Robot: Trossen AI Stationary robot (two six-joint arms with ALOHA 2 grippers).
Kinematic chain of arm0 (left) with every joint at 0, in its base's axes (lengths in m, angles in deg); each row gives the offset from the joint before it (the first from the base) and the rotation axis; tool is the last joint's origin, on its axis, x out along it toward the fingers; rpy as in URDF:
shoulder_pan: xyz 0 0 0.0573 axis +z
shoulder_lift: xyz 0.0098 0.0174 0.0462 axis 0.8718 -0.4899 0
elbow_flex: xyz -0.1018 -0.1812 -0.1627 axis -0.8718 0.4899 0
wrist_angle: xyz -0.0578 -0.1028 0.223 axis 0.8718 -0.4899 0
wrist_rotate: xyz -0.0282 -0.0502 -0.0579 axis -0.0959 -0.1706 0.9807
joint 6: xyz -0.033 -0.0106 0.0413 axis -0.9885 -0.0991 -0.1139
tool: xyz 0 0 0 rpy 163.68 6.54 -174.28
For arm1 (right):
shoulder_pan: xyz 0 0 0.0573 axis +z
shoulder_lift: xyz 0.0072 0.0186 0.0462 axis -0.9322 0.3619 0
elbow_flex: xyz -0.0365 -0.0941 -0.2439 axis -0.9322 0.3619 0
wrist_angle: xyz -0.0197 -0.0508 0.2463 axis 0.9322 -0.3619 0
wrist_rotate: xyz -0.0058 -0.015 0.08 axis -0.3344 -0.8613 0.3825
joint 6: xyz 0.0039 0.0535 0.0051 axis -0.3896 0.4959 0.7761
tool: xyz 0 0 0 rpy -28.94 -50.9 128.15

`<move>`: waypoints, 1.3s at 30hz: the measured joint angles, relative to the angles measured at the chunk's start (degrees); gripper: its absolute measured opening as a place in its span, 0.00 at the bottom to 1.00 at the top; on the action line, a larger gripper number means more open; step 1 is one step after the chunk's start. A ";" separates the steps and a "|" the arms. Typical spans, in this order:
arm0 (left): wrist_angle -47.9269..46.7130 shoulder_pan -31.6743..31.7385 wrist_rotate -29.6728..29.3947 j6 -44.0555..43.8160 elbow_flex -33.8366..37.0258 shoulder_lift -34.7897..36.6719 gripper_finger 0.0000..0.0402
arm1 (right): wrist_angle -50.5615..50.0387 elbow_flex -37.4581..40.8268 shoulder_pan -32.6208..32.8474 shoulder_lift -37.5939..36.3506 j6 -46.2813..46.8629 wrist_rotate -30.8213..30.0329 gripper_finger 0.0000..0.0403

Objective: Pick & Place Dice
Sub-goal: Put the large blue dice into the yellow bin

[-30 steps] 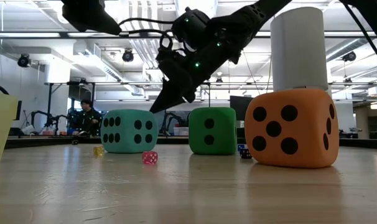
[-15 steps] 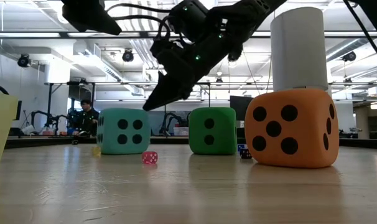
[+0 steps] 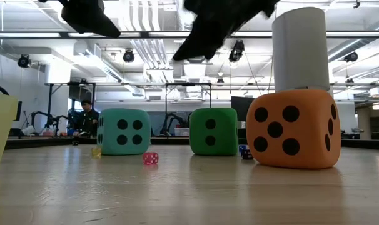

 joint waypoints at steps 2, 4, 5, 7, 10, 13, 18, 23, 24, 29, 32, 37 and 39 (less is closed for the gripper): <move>0.18 0.12 0.01 0.21 0.06 0.00 0.97 | -0.42 2.35 0.77 -4.16 0.00 0.01 0.02; 0.11 0.16 -0.04 0.23 0.26 0.00 0.97 | -0.71 5.09 1.63 -8.09 -0.31 0.00 0.02; 0.13 0.16 -0.04 0.21 0.26 0.00 0.97 | -0.90 6.43 2.17 -9.94 -0.56 0.00 0.02; 0.14 0.16 -0.08 0.29 0.26 0.00 0.96 | -0.69 9.02 3.29 -13.75 -0.74 0.02 0.02; 0.22 0.37 -0.09 0.39 0.26 0.00 0.96 | -0.51 13.00 5.17 -19.37 -1.34 0.04 0.02; 0.55 1.60 -0.17 -0.69 0.26 0.00 0.96 | -0.59 16.59 7.18 -24.06 -1.49 0.02 0.02; -0.01 7.52 1.26 -6.45 0.24 0.00 0.96 | -0.24 20.51 10.08 -30.48 -1.51 0.18 0.02; -3.92 17.03 11.02 -7.84 -0.03 0.00 0.95 | -0.23 21.94 11.54 -33.77 -1.51 0.11 0.02; -4.65 18.80 12.49 -7.96 -0.31 0.00 0.95 | 0.14 22.16 11.76 -34.36 -1.51 0.13 0.02; -11.56 23.55 13.59 -8.06 -3.66 0.00 0.95 | -0.59 22.63 11.79 -36.07 -1.51 0.08 0.02; -17.36 24.97 14.37 -9.51 -6.26 0.00 0.95 | -0.58 22.66 11.81 -36.59 -1.51 -0.01 0.02; -21.94 26.35 15.34 -10.65 -8.83 -0.56 0.95 | -0.56 22.66 11.78 -36.65 -1.47 0.01 0.02; -22.59 27.05 16.09 -10.03 -9.15 -1.69 0.95 | -0.57 22.66 11.78 -36.65 -1.16 0.02 0.02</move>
